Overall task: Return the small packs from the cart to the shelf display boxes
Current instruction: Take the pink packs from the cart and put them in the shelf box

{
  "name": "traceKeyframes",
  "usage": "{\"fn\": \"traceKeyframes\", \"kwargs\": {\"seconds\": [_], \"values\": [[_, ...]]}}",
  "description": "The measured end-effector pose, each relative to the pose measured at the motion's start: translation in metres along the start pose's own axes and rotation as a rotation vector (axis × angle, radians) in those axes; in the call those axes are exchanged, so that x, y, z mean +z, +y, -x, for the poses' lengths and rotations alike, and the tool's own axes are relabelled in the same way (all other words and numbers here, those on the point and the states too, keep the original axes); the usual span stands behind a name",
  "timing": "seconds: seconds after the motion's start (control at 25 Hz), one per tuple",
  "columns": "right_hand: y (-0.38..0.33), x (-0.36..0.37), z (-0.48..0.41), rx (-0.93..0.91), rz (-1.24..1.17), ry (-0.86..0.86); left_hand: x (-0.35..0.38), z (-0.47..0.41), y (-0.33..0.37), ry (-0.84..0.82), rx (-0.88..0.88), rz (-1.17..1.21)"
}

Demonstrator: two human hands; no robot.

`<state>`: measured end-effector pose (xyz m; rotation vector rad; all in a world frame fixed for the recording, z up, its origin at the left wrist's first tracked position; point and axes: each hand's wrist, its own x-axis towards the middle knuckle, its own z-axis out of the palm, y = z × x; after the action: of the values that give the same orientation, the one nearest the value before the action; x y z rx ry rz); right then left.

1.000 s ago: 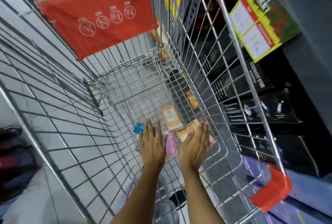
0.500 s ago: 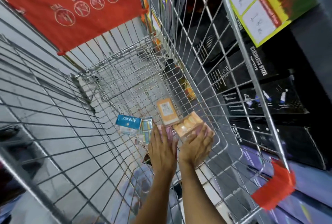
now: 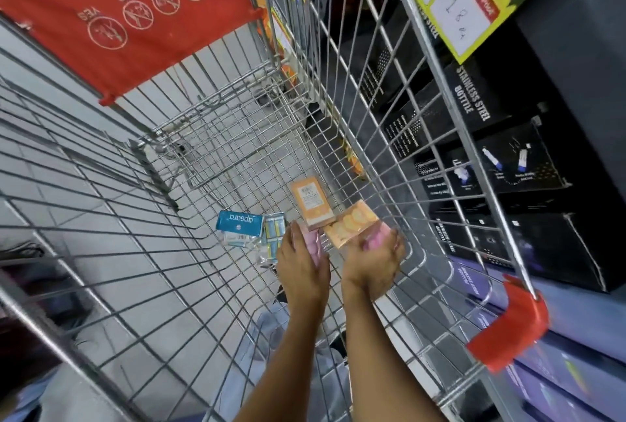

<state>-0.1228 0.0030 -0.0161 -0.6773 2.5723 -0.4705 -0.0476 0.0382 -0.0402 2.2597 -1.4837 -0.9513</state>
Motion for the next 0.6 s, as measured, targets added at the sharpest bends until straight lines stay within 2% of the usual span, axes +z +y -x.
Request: {"fn": "traceKeyframes", "kwargs": {"seconds": [0.12, 0.4, 0.6], "values": [[-0.008, -0.016, 0.009, 0.022, -0.027, 0.034, -0.013, 0.008, 0.007, 0.064, -0.051, 0.073], [-0.059, -0.085, 0.052, -0.186, 0.01, 0.034, -0.101, 0.023, 0.05, 0.175, -0.064, 0.179], [-0.112, -0.152, 0.068, -0.493, -0.076, 0.064, -0.182, 0.011, 0.098, 0.29, 0.196, 0.298]]}}
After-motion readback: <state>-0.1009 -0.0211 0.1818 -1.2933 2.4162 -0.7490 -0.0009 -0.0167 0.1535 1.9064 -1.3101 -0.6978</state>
